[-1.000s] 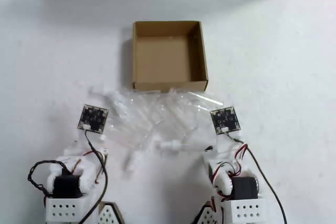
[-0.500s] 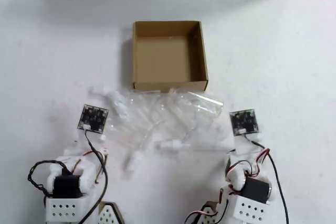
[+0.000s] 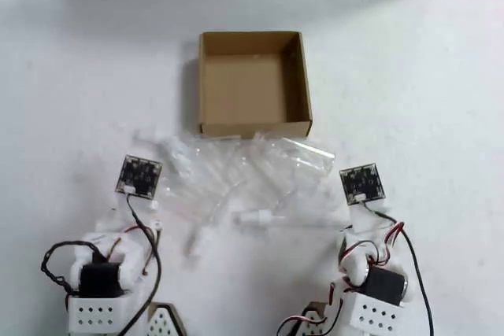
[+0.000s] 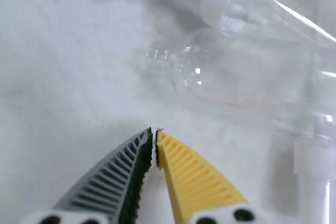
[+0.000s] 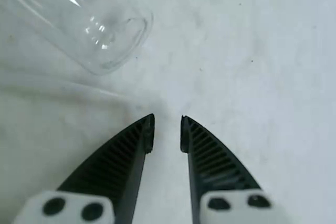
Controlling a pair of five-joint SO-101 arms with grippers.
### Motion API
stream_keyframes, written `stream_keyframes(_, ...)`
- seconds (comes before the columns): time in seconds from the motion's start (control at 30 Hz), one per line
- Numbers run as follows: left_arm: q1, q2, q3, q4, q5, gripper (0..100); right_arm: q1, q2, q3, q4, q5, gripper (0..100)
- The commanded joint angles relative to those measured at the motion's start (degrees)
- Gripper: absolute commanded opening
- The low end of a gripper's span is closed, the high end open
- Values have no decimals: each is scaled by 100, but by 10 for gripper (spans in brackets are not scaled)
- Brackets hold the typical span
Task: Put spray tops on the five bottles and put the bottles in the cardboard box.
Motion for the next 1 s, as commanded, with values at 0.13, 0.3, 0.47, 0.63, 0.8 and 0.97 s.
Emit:
stream_keyframes(0.13, 13, -48, -466, -1556, 26, 21, 40, -48, -44, -66, 53, 57)
stream_keyframes(0.3, 22, -22, -1222, -1143, 158, 21, 40, -48, -35, -66, 53, 58)
stream_keyframes(0.47, 409, -13, -2171, -211, 396, 21, 31, -48, -35, -66, 53, 59)
stream_keyframes(0.63, 673, 31, -2602, 141, 404, 21, 31, -48, -35, -66, 53, 59)
stream_keyframes(0.8, 673, 1253, -3138, 114, 598, 21, 31, -48, -35, -66, 53, 59)
stream_keyframes(0.97, 681, 2976, -4123, 141, 1266, 21, 31, -48, -35, -66, 53, 59)
